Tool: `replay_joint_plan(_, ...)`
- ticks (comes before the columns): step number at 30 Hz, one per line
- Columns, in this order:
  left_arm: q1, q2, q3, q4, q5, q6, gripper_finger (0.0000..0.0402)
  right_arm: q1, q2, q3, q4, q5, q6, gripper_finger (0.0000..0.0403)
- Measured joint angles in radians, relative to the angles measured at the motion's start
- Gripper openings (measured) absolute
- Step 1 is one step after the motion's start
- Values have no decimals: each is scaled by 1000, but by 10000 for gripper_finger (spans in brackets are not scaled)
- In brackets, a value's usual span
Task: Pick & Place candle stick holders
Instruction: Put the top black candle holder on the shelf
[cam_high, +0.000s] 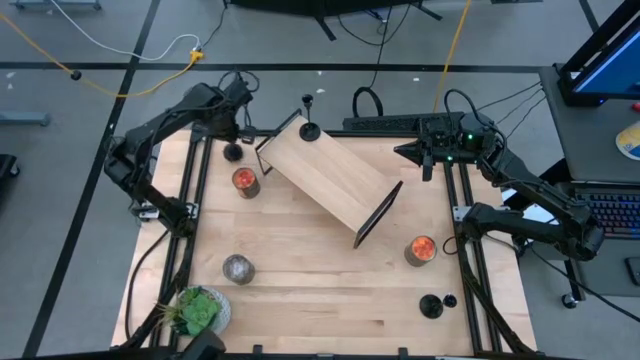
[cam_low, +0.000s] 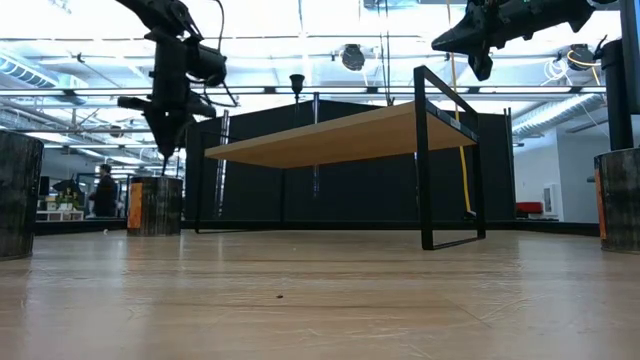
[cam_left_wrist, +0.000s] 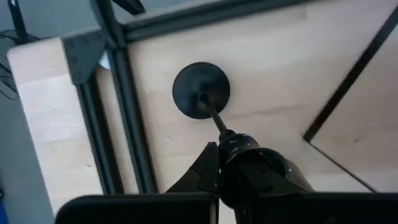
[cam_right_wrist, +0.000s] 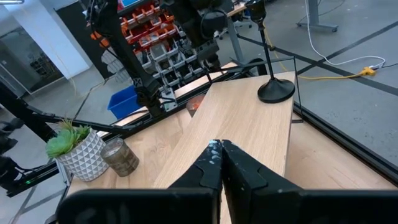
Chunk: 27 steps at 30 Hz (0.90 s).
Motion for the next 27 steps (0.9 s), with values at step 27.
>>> replay_joint_plan(27, 0, -245, 6, -42, -24, -53, 11, 0, 0, 0, 0, 0, 1, 0)
